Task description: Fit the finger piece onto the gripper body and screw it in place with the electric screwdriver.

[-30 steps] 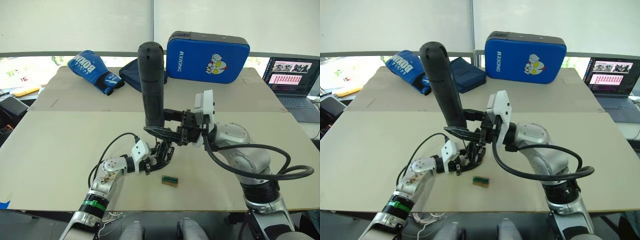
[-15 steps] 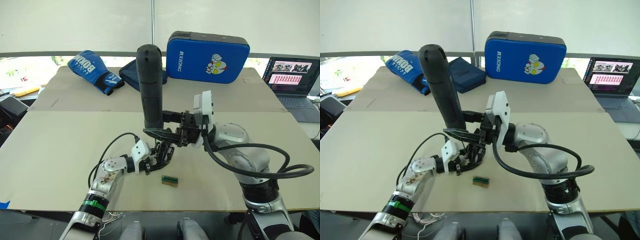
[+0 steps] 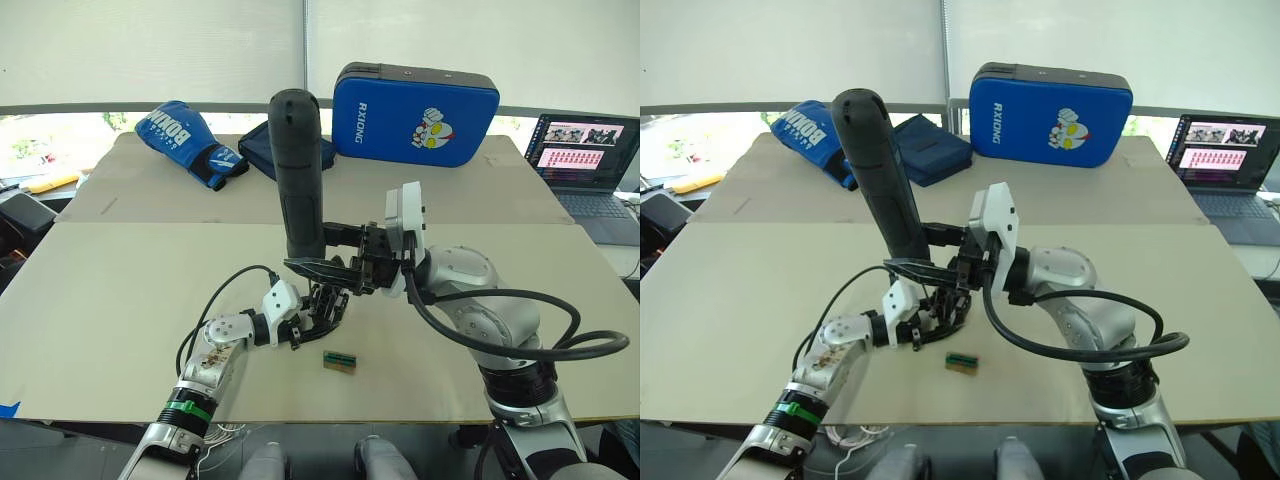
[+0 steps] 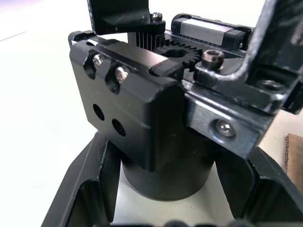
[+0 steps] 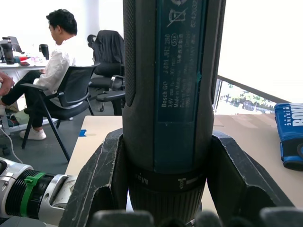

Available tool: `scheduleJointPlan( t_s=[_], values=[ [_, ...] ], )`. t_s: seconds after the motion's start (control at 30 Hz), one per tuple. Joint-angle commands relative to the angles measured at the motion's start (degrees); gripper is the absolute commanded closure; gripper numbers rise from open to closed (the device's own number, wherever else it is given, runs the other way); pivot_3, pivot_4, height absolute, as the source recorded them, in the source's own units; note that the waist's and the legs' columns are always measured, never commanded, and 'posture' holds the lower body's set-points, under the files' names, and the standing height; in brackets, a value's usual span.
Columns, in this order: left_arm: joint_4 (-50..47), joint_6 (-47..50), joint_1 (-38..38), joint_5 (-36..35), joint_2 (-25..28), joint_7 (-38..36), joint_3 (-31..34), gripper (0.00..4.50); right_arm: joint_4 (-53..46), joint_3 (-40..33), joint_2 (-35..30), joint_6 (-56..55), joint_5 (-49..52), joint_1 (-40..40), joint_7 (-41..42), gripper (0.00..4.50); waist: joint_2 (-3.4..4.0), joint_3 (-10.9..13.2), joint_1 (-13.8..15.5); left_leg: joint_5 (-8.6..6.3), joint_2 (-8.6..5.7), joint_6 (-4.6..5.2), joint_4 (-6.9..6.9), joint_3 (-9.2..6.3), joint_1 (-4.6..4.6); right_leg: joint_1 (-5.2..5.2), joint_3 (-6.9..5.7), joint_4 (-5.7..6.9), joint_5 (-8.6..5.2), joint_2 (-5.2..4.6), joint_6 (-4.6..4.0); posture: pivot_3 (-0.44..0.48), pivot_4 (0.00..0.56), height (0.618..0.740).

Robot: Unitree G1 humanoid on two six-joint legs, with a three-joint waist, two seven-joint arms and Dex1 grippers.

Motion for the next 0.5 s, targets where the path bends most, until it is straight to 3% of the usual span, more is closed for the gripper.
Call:
scheduleJointPlan(
  t_s=[0.03, 0.5],
  values=[
    [0.31, 1.19, 1.35, 0.64, 0.19, -0.64, -1.67, 2.18, -2.81, -0.54, 0.74, -1.17, 0.75, -0.5, 0.02, 2.6, 0.0, 0.0, -0.01, 0.0, 0.0, 0.0, 0.0, 0.0, 0.0, 0.0, 0.0, 0.0, 0.0, 0.0, 0.0, 0.0, 0.15, 0.74],
    [0.56, 1.05, 1.49, 0.69, 0.1, -0.65, -1.77, 2.18, -1.95, -0.47, 0.9, -2.67, -0.65, 0.89, 0.69, 2.6, 0.0, 0.0, -0.03, 0.0, 0.0, 0.0, 0.0, 0.0, 0.0, 0.0, 0.0, -0.01, 0.0, 0.0, 0.0, 0.0, 0.15, 0.74]
  ],
)
